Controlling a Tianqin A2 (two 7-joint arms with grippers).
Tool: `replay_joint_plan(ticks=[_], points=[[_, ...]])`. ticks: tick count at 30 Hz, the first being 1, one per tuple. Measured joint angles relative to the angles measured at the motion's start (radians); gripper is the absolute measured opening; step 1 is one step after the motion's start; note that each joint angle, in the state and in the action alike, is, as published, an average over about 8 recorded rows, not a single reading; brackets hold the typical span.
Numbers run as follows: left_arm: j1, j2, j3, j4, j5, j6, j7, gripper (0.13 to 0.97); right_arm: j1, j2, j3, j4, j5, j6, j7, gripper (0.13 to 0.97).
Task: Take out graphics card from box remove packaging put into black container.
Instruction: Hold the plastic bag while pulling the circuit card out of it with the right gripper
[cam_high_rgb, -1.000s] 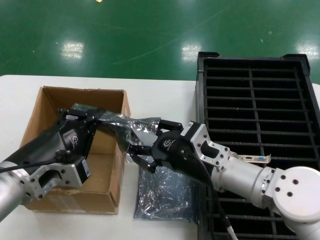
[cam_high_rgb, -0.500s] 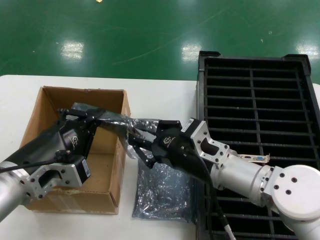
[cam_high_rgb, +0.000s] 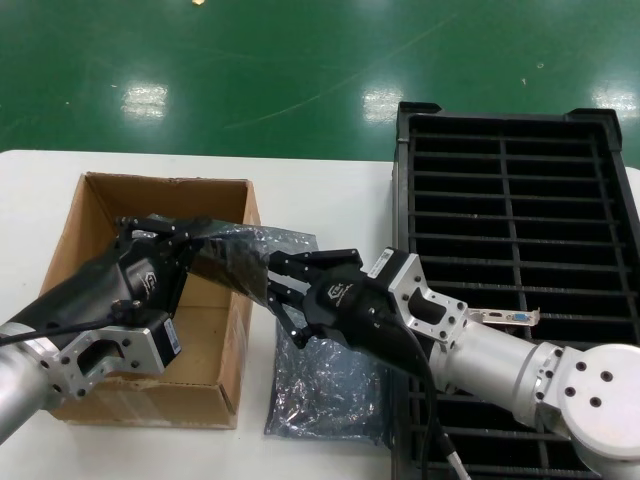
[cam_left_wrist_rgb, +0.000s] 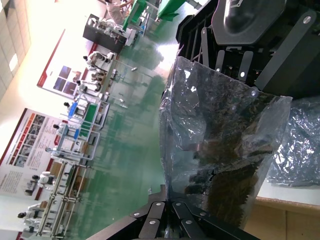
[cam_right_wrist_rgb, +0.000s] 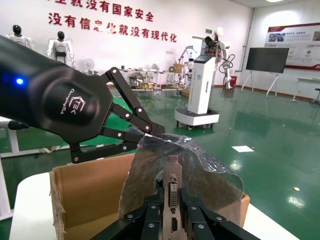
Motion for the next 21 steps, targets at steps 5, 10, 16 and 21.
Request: replay_joint_plan(ticks=[5, 10, 16, 21], points=[[0.000, 0.000, 0.000, 0.000, 0.000, 0.000, 0.000, 0.140, -0.010, 0.012, 0.006, 0.021, 0.008, -0.002, -0.003, 0.185], [0.000, 0.000, 0.000, 0.000, 0.000, 0.000, 0.000, 0.140, -0.034, 0.046, 0.022, 0.083, 0.034, -0.015, -0.001, 0.185], [0.000, 0.000, 0.000, 0.000, 0.000, 0.000, 0.000, 0.140, -0.079, 0.112, 0.044, 0.184, 0.070, -0.042, -0.007, 0.185], [0.000, 0.000, 0.000, 0.000, 0.000, 0.000, 0.000, 0.140, -0.122, 0.178, 0.074, 0.265, 0.106, -0.062, -0.023, 0.185]])
